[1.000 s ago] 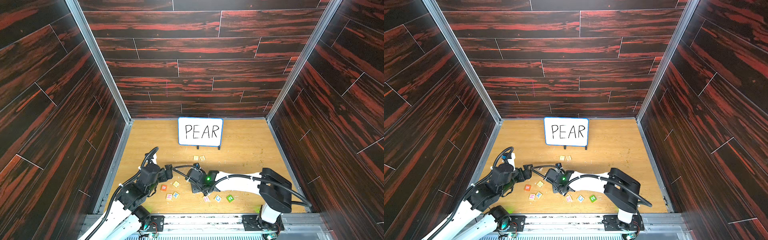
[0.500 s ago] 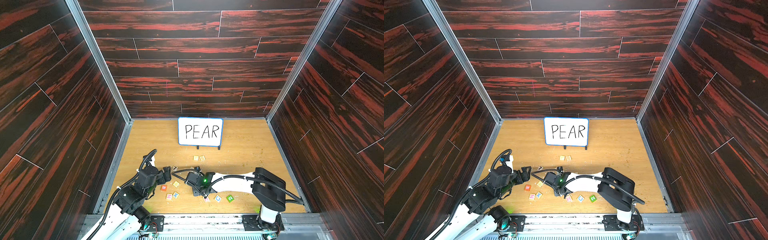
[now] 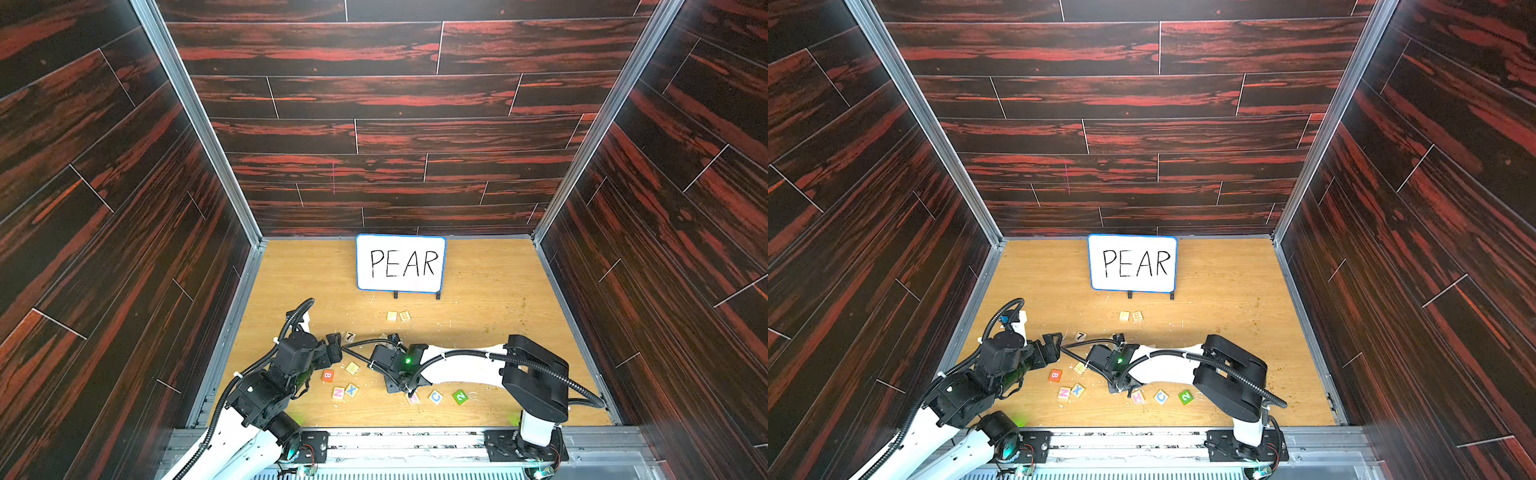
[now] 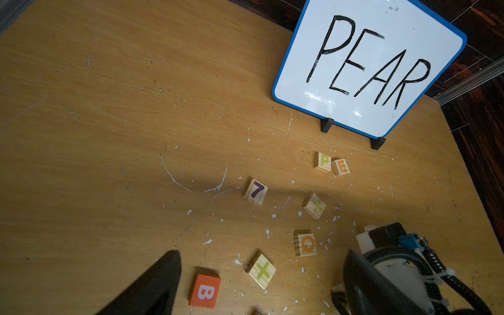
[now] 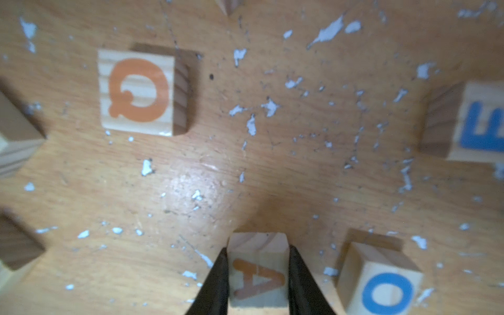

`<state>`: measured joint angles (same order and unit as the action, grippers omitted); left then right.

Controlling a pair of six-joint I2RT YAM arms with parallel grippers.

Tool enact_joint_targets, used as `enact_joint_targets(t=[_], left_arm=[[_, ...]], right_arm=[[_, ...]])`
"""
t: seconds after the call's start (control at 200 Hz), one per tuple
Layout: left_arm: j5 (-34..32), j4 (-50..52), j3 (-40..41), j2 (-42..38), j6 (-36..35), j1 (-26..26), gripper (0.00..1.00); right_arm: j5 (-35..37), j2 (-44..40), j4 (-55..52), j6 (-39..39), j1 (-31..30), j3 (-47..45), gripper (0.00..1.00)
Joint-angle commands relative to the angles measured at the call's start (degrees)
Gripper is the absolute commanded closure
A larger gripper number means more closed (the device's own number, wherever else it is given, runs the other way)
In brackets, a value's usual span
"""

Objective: Spell the uppercase word “pear” with letter blocks
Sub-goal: Pick up the letter block from the center of the board, then place the letter block at the center of the board.

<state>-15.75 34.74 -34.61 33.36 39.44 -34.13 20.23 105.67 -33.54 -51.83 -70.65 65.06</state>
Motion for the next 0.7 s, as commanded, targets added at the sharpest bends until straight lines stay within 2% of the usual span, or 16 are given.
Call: enact_joint_targets(t=[0.0, 0.12, 0.281, 0.466, 0.697], left_arm=[[-1.3, -0.1, -0.5, 0.9, -0.2, 0.1, 0.04], [-1.3, -1.1, -0.9, 2.1, -0.3, 0.1, 0.04], [-1.7, -2.8, -1.7, 3.5, -0.9, 0.1, 0.04], [-2.5, -4.4, -2.5, 6.2, -1.6, 0.1, 0.03], [-2.8, -6.1, -3.3, 9.3, -1.8, 0.1, 0.03]], right_arm=[[5.5, -1.1, -4.6, 2.1, -0.2, 3.5, 0.68], [11.0, -2.2, -8.1, 6.2, 1.6, 6.0, 0.68], [13.6, -5.3, -5.4, 12.7, 8.5, 4.4, 0.70], [10.4, -7.9, 5.4, 25.9, 18.4, 1.8, 0.70], [6.2, -2.9, 11.7, 41.4, 25.4, 2.2, 0.71]])
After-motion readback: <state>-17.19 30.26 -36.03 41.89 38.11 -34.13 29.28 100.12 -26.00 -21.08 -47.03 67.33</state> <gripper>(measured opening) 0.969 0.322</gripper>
